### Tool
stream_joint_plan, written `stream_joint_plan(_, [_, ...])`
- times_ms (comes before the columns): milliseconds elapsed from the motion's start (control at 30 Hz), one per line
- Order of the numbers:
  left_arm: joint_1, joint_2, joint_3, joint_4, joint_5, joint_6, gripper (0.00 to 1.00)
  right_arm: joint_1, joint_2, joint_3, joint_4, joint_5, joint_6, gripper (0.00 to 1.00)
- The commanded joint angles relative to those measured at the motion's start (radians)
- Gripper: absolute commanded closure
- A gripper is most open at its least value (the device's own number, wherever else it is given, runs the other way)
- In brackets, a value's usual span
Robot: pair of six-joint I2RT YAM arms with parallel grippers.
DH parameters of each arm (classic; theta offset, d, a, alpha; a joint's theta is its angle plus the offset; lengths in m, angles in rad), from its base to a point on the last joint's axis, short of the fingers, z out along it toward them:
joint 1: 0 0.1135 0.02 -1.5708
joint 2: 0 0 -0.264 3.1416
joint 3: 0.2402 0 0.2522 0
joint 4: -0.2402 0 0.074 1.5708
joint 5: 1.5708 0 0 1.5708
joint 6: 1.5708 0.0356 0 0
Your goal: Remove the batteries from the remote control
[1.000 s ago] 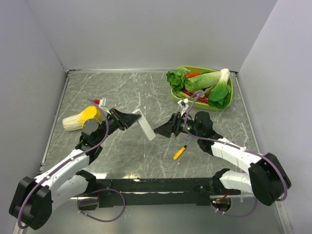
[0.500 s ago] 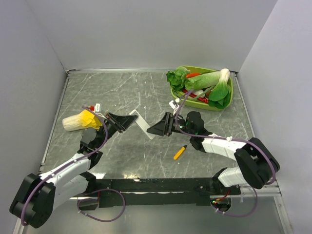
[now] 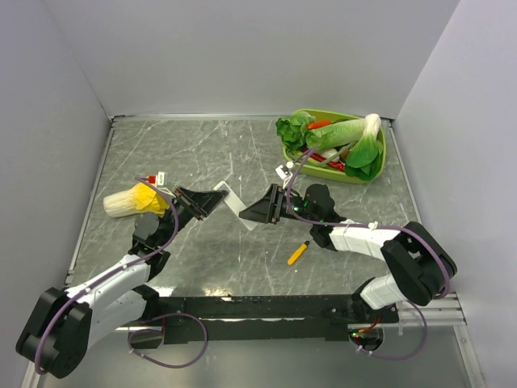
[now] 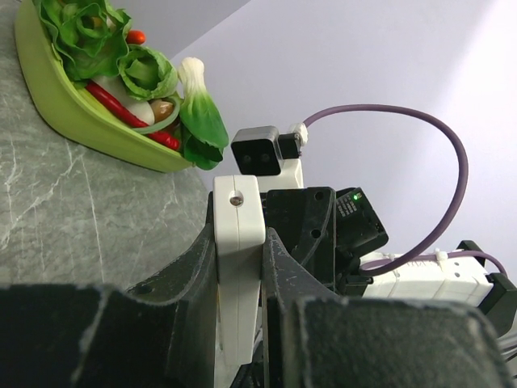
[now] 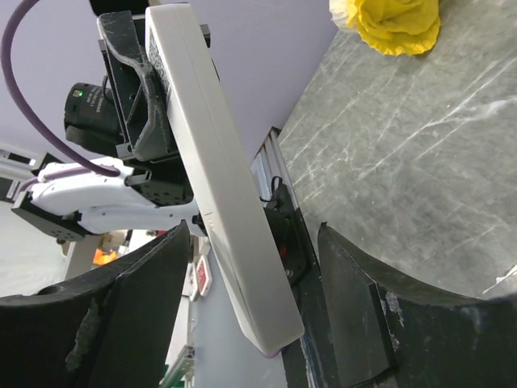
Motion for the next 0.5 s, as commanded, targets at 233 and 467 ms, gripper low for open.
stream_joint_plan(233, [0.002, -0.050, 0.012, 0.025, -0.021, 0.033, 0.99, 0.004, 0.019, 0.025, 0.110, 0.008, 0.038, 0.39])
stream_joint_plan(467, [0.002, -0.051, -0.011, 0.040, -0.023, 0.029, 0.99, 0.006, 0.037, 0.036, 0.093, 0.018, 0.055, 0.43])
